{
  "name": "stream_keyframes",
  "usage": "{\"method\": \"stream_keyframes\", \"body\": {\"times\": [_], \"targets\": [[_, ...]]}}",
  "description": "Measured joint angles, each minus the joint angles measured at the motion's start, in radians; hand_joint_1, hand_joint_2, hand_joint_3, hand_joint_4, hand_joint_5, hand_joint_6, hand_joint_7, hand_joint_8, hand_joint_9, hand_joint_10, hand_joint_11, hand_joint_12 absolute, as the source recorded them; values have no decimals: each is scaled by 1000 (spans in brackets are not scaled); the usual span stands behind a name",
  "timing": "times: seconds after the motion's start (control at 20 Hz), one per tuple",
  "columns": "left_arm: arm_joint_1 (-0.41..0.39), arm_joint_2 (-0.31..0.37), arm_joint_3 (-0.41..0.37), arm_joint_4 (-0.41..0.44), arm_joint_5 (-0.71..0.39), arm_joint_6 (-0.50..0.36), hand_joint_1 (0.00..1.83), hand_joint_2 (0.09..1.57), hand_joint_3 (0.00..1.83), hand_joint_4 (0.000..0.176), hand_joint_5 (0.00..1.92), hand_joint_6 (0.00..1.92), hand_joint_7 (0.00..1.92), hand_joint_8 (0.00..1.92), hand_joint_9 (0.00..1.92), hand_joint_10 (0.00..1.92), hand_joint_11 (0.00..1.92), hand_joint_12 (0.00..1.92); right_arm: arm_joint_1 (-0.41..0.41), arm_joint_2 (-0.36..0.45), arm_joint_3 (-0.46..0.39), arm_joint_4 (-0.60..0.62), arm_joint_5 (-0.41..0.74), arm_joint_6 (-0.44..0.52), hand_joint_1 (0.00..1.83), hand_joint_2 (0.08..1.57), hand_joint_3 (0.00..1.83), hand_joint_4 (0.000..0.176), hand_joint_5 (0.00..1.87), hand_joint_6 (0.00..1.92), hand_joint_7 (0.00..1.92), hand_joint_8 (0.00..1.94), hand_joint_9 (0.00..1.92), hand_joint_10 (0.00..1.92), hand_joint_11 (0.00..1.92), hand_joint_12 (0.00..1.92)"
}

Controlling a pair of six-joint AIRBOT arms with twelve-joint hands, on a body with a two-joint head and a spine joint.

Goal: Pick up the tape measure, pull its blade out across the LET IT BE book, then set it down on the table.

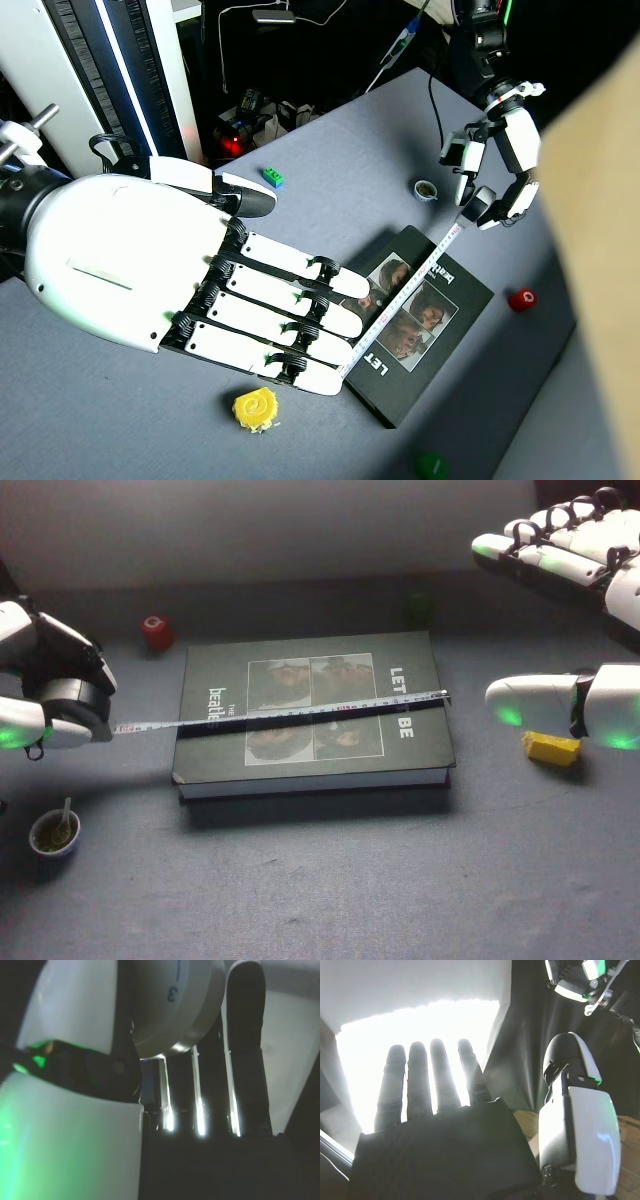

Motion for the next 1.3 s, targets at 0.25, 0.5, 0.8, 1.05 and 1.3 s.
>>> {"method": "stream_keyframes", "body": {"times": [0.25, 0.5, 0.8, 1.05, 1.3], "targets": [[1, -3, 9, 10, -7, -3, 1384, 1085, 1, 0, 1088, 600, 1067, 918, 878, 1270, 856, 1129, 0, 0, 0, 1, 0, 0, 0, 1101, 7, 53, 0, 0, 0, 0, 0, 0, 0, 52], [0, -12, 21, 11, -19, -3, 1384, 1091, 0, 0, 1054, 667, 1046, 928, 891, 1274, 853, 1119, 0, 0, -5, 1, 0, 0, 0, 1103, 7, 52, 0, 0, 0, 0, 0, 0, 0, 51], [-2, -12, 14, 4, -22, -3, 1384, 1087, 0, 0, 1090, 600, 1059, 923, 883, 1272, 856, 1107, -2, 0, -6, 0, 0, 0, 0, 1095, 3, 52, 0, 0, 0, 0, 0, 0, 0, 50], [-32, -3, -46, 10, -20, 12, 1386, 1084, 0, 0, 1071, 621, 1073, 897, 904, 1260, 863, 1110, -7, 0, -7, -2, -3, -1, 0, 1100, 4, 53, 0, 0, 0, 0, 0, 0, 0, 48], [-74, 32, -84, 27, 8, 35, 1385, 1086, 0, 0, 1050, 646, 1087, 891, 886, 1263, 851, 1118, -7, 1, -7, -1, -3, -1, 0, 1105, 6, 53, 0, 0, 0, 0, 0, 0, 0, 46]]}}
